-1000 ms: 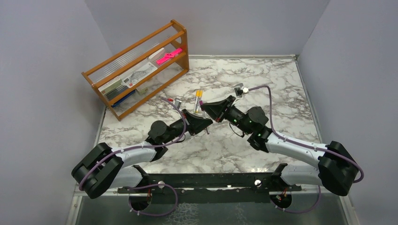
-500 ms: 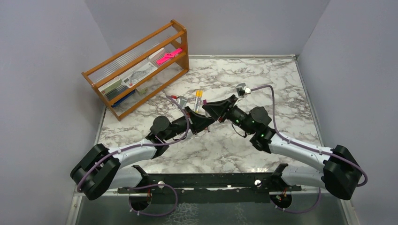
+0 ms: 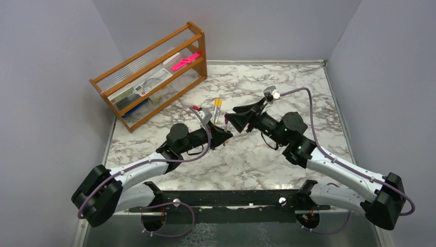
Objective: Insert the pens into the pen caps
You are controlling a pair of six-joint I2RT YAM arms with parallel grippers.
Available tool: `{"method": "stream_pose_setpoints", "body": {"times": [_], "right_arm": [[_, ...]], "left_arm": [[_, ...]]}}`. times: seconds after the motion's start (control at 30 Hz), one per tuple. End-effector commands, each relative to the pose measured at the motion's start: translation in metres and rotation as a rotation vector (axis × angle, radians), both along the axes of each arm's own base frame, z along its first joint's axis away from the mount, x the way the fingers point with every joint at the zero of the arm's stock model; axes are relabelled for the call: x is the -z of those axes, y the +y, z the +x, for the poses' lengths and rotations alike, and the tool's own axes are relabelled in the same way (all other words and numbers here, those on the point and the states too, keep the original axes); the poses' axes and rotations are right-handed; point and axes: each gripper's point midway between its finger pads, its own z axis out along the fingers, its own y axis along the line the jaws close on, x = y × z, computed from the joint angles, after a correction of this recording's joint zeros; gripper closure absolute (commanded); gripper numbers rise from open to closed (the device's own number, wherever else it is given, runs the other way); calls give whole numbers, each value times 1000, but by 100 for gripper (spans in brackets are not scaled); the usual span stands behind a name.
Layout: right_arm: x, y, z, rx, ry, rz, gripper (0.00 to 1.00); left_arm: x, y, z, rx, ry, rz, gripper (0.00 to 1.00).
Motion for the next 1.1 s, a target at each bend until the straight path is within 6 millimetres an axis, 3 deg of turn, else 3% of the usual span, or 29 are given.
{"method": "stream_pose_setpoints", "body": {"times": [0.0, 0.37, 0.47, 0.6, 0.67, 0.8, 1.07], "right_arm": [[7, 4, 16, 47, 39, -123, 46], [16, 21, 17, -7, 78, -144, 57], [17, 22, 17, -12, 85, -144, 71], [19, 23, 16, -22, 84, -152, 98], [24, 24, 15, -27, 92, -166, 99], [44, 22, 12, -35, 135, -199, 99], [92, 21, -13, -115, 288, -215, 99]], "left_arm": [[-18, 1, -4, 29, -94, 18, 100], [-24, 2, -2, 17, -111, 25, 100], [-24, 1, -1, 18, -109, 27, 100], [-24, 1, 1, 8, -99, 23, 100], [-28, 1, 3, -4, -97, 16, 100], [-48, 1, 12, -44, -116, -19, 100], [-114, 8, 37, -175, -252, -93, 100]]}}
